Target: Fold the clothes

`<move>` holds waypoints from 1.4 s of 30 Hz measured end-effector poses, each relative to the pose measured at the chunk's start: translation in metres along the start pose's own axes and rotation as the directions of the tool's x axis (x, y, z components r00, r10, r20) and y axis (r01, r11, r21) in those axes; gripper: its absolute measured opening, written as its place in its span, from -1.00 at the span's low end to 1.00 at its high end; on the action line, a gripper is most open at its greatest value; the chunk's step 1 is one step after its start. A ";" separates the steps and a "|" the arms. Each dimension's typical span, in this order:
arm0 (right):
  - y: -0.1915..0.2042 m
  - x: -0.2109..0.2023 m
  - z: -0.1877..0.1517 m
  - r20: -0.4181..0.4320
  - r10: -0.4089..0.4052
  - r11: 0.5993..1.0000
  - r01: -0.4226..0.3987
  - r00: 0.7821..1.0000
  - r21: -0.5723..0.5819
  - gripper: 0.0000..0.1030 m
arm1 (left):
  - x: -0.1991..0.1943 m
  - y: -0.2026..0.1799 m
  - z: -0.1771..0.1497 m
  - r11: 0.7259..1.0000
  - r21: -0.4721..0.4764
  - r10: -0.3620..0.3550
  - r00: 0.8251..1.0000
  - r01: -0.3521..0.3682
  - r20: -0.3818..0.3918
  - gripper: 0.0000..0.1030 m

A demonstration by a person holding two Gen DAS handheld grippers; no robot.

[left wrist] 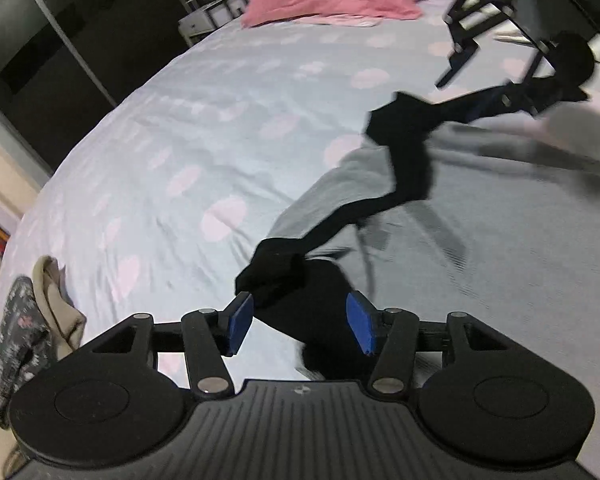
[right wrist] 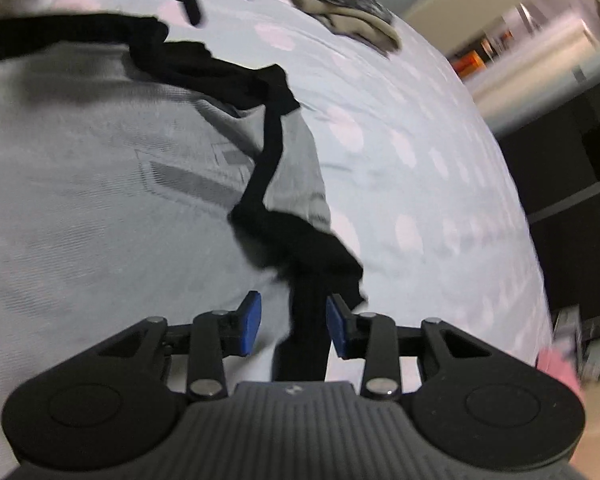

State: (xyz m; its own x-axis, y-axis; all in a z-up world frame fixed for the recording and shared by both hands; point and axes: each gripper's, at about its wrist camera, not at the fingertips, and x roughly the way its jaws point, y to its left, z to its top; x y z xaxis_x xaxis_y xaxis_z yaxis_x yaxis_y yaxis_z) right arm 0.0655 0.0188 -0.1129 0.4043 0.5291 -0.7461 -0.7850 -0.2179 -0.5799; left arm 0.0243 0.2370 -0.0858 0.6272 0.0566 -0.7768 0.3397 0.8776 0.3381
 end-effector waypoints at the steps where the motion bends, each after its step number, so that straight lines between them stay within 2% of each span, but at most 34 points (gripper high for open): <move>1: 0.002 0.010 0.004 0.011 -0.011 0.999 0.011 1.000 -0.036 -0.23 | 0.008 0.006 -0.002 0.999 -0.031 -0.006 1.000 0.006 0.003 -0.03; 4: 0.009 0.029 0.009 0.049 -0.014 0.991 0.021 0.999 -0.134 -0.23 | 0.020 0.019 -0.004 0.994 -0.106 -0.032 0.999 0.033 0.016 -0.03; 8: 0.013 0.053 0.019 0.077 0.001 0.984 0.013 0.997 -0.175 -0.25 | 0.034 0.025 -0.005 0.994 -0.103 -0.037 0.999 0.040 0.028 -0.03; 10: 0.012 0.063 0.022 0.076 0.027 0.986 -0.014 0.997 -0.167 -0.36 | 0.039 0.026 -0.005 0.993 -0.107 -0.043 0.998 0.047 0.036 -0.03; 11: 0.011 0.068 0.024 0.076 0.041 0.986 -0.028 0.996 -0.163 -0.57 | 0.040 0.027 -0.005 0.992 -0.112 -0.050 0.998 0.054 0.041 -0.03; 12: 0.008 0.071 0.026 0.071 0.059 0.988 -0.048 0.996 -0.149 -0.74 | 0.041 0.028 -0.005 0.992 -0.114 -0.055 0.997 0.060 0.045 -0.03; 14: -0.007 0.070 0.028 0.089 0.070 0.995 -0.063 0.994 -0.078 -0.83 | 0.044 0.028 -0.005 0.993 -0.096 -0.059 0.997 0.064 0.054 -0.03; 18: -0.037 0.065 0.031 0.130 0.084 0.993 -0.094 0.988 0.071 -0.86 | 0.055 0.026 -0.003 0.999 -0.029 -0.026 0.998 0.028 0.059 -0.03; 21: -0.058 0.061 0.033 0.156 0.091 0.980 -0.116 0.984 0.162 -0.86 | 0.065 0.023 -0.002 0.998 0.040 -0.043 0.998 0.041 0.043 -0.06; 24: -0.065 0.059 0.030 0.166 0.102 0.971 -0.134 0.981 0.199 -0.87 | 0.073 0.022 -0.001 0.995 0.092 -0.030 0.999 0.027 0.033 -0.17; 25: -0.068 0.059 0.028 0.172 0.105 0.966 -0.141 0.979 0.217 -0.88 | 0.075 0.025 -0.001 0.996 0.087 -0.025 0.999 0.022 0.034 -0.38; 26: -0.071 0.058 0.026 0.178 0.108 0.961 -0.149 0.978 0.234 -0.88 | 0.076 0.029 0.000 0.997 0.071 -0.027 0.999 0.024 0.034 -0.71; 28: -0.078 0.058 0.022 0.190 0.114 0.949 -0.163 0.975 0.269 -0.89 | 0.077 0.047 0.003 0.996 -0.030 -0.077 0.996 0.078 0.044 -0.94; 30: -0.084 0.057 0.018 0.202 0.120 0.936 -0.178 0.972 0.303 -0.89 | 0.078 0.065 0.006 0.984 -0.117 -0.128 0.990 0.134 0.057 -0.95; 31: -0.087 0.057 0.016 0.208 0.122 0.929 -0.186 0.970 0.320 -0.89 | 0.079 0.074 0.008 0.981 -0.141 -0.127 0.990 0.135 0.064 -0.95; 33: -0.097 0.058 0.012 0.220 0.102 0.913 -0.179 0.970 0.366 -0.91 | 0.080 0.092 0.013 0.976 -0.191 -0.085 0.993 0.101 0.087 -0.95; 37: -0.121 0.066 0.005 0.244 0.017 0.863 -0.137 0.970 0.486 -0.95 | 0.082 0.129 0.022 0.929 -0.353 -0.066 0.988 0.111 0.137 -0.95; 39: -0.131 0.069 0.004 0.261 -0.017 0.836 -0.130 0.965 0.534 -0.95 | 0.085 0.136 0.027 0.920 -0.378 -0.054 0.987 0.108 0.150 -0.95; 42: -0.142 0.075 0.006 0.245 -0.068 0.812 -0.089 0.967 0.577 -0.95 | 0.097 0.137 0.036 0.909 -0.402 -0.051 0.989 0.105 0.141 -0.95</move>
State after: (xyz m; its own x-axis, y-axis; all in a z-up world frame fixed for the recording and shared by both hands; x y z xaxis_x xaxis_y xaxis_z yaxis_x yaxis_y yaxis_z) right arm 0.2043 0.0941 -0.0848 0.3295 0.7272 -0.6022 -0.9441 0.2490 -0.2158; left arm 0.1567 0.3451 -0.0953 0.7017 -0.0562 -0.7102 0.0924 0.9956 0.0125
